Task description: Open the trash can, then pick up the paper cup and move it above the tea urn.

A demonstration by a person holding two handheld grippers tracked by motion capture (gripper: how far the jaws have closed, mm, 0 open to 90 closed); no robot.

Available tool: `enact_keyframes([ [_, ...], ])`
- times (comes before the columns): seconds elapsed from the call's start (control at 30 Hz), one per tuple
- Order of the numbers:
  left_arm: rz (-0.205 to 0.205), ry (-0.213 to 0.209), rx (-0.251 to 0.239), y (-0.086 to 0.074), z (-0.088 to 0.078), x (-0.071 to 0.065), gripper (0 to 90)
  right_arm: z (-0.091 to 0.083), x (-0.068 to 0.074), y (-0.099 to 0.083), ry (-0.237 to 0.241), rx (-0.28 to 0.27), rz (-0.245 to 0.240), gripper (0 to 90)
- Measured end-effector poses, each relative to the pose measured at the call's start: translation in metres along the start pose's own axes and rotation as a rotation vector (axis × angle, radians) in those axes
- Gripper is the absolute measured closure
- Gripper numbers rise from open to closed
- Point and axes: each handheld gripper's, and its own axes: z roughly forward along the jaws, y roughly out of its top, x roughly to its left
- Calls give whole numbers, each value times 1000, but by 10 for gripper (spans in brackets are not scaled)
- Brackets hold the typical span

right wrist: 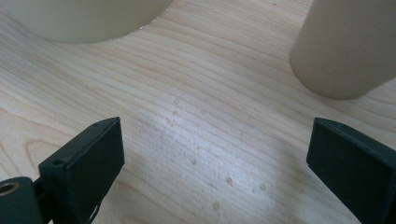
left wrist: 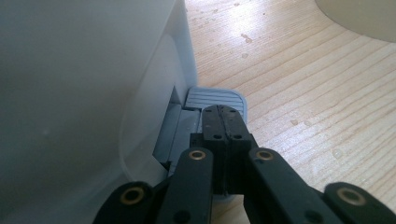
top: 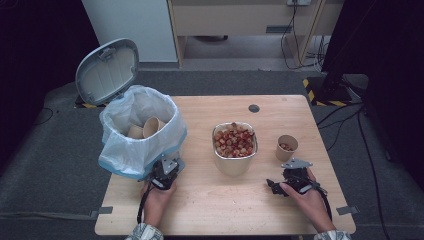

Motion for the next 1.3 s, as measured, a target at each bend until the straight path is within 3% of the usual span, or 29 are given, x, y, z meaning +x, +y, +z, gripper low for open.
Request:
enact_keyframes([
  [0.1, 4, 1, -1, 0, 0, 0, 892, -5, 0, -1, -15, -5, 1, 57],
  [0.2, 6, 2, 0, 0, 0, -1, 892, -16, -6, -1, -57, -47, 25, 70],
  [0.43, 13, 5, 2, 0, 0, -1, 892, -21, -11, 0, -99, -66, 58, 78],
  [0.67, 22, 9, 2, 1, 0, -2, 892, -24, -26, 4, -130, -120, 157, 85],
  [0.77, 30, 12, 4, 1, 0, -2, 892, -23, -30, 7, -127, -126, 170, 84],
  [1.0, 29, 13, 4, 0, 0, -2, 892, -13, -43, 23, -104, -150, 185, 62],
  [1.3, 25, 14, 1, 0, 0, -2, 892, 10, -55, 38, -125, -175, 207, 93],
])
